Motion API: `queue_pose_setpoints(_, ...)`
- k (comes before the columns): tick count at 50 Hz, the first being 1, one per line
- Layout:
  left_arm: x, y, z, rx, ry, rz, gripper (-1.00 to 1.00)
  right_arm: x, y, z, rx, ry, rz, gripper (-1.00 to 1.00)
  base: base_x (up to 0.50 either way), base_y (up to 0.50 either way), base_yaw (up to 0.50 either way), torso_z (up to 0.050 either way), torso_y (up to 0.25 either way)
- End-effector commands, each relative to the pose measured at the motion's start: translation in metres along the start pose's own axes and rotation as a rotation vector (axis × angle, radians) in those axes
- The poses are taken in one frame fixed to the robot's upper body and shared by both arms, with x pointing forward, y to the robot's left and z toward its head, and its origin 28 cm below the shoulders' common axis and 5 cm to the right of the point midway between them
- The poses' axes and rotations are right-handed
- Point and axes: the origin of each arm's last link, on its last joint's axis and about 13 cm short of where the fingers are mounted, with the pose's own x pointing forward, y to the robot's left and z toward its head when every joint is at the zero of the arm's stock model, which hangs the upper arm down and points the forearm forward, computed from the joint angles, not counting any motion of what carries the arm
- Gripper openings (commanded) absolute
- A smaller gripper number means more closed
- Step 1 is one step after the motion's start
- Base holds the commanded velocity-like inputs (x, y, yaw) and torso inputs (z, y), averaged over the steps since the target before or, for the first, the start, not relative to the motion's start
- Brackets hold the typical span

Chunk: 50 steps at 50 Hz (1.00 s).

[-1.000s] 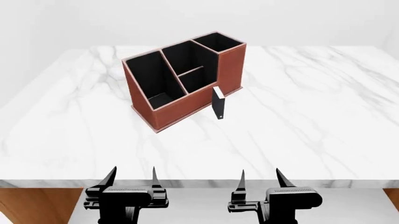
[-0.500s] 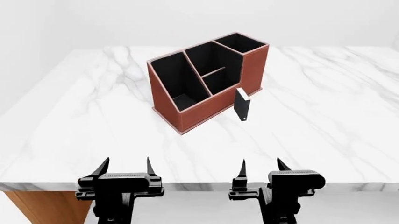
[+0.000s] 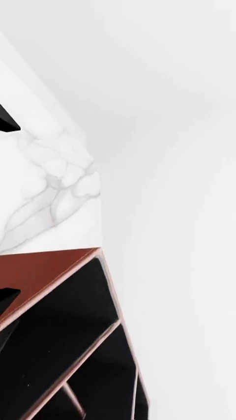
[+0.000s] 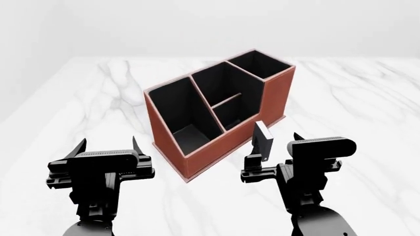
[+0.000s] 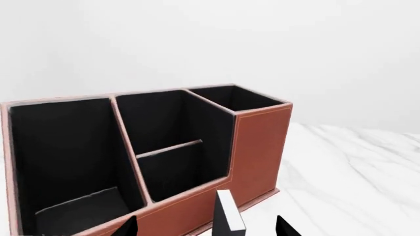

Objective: Pick up the book and place it in the left compartment of the caddy.

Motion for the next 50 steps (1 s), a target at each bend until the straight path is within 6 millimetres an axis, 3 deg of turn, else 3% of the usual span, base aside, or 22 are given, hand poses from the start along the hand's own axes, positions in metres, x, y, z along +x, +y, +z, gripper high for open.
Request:
queue_pose_setpoints(1,0.000,0.002,0.004,0.004,-0.002,0.011,1.00,-0.001,0.000,0.006,-0.006,0.002,0.008,1.00,0.50,0.00,0.00,0.000,0.000)
queue_pose_setpoints(12,0.000,0.002,0.002,0.004,0.002,0.012,1.00,0.000,-0.001,0.004,-0.002,0.010,-0.008,1.00,0.50,0.00,0.00,0.000,0.001)
queue_pose_setpoints(21,-0.001,0.002,0.003,0.004,0.000,0.012,1.00,0.005,-0.007,0.013,-0.070,0.120,0.009,1.00,0.00,0.00,0.00,0.000,0.001)
queue_pose_setpoints(24,-0.001,0.003,0.002,0.003,0.000,0.015,1.00,0.014,-0.016,0.022,-0.081,0.160,-0.040,1.00,0.00,0.00,0.00,0.000,0.000)
queue_pose_setpoints(29,-0.001,0.003,0.002,0.002,0.001,0.016,1.00,0.025,-0.030,0.033,-0.158,0.199,0.046,1.00,0.00,0.00,0.00,0.000,0.000)
queue_pose_setpoints(36,0.000,0.003,0.002,0.002,0.001,0.015,1.00,0.050,-0.059,0.060,-0.068,0.361,0.087,1.00,0.00,0.00,0.00,0.000,0.000)
queue_pose_setpoints(42,0.000,0.003,0.001,0.002,0.004,0.018,1.00,0.065,-0.071,0.051,-0.042,0.451,0.075,1.00,0.00,0.00,0.00,0.000,0.000)
queue_pose_setpoints(50,0.000,0.003,0.001,0.000,0.005,0.015,1.00,0.067,-0.073,0.046,-0.027,0.470,0.076,1.00,0.00,0.00,0.00,0.000,0.000)
